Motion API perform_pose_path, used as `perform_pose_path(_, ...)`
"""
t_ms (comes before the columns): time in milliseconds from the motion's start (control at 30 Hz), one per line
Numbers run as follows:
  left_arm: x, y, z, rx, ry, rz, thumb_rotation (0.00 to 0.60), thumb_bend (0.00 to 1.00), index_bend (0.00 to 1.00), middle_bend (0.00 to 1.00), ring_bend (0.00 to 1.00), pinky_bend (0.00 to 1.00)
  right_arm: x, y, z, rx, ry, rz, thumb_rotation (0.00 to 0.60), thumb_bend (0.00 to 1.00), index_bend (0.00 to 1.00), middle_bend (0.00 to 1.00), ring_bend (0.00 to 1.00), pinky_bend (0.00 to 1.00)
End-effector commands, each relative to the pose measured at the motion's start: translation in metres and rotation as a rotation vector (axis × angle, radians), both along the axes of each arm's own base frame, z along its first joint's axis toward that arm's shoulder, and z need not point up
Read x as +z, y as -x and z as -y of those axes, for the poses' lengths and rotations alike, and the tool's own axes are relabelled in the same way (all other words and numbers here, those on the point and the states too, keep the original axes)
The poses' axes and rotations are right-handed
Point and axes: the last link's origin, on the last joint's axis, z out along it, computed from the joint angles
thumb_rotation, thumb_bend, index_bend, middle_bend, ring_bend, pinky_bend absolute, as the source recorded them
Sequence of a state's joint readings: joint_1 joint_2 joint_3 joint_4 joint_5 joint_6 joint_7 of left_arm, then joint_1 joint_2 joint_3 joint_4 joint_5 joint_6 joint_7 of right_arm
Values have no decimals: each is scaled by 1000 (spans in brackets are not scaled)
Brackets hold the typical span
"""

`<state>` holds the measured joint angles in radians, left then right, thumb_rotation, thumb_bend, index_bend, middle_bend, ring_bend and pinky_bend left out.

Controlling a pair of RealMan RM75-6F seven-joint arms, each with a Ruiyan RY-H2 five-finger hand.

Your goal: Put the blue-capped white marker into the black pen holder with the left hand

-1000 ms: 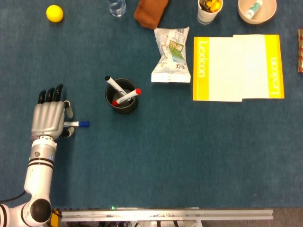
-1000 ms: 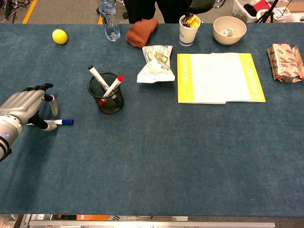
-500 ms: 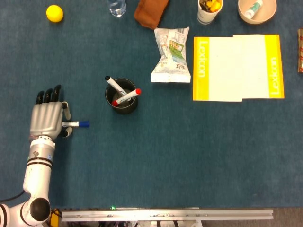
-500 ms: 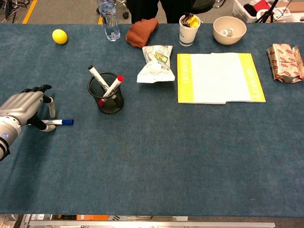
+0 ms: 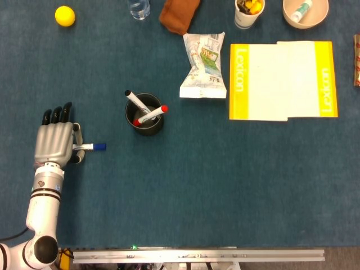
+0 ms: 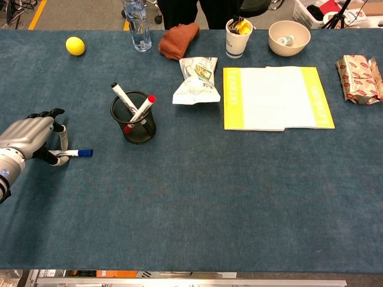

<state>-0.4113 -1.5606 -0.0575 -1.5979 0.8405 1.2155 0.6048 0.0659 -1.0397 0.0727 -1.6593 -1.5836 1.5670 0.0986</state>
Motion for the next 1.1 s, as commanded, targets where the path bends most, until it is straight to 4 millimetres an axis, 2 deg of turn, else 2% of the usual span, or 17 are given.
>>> perform_pose_path(33,0,0,0,0,1,-1,600,238,593,0,0,0,0,0,0,-1,0,-1,600,130,358,379,299,427)
perform_pose_path(400,0,3,-1,10,7,-11,600,238,561,0,0,0,-1,1,0,-6,-4,-3,600,130,358,379,300,427)
perform_pose_path(667,1,0,-2,3,-26,7,600,283,635,0,0,0,-1,1,0,-6,-4,-4,600,130,358,379,300,427)
perform_pose_path(1100,7,-11,4,-30,-38,22,600,285,639,0,0,0,0,0,0,-3,-2,-1,600,130,359,379,300,427)
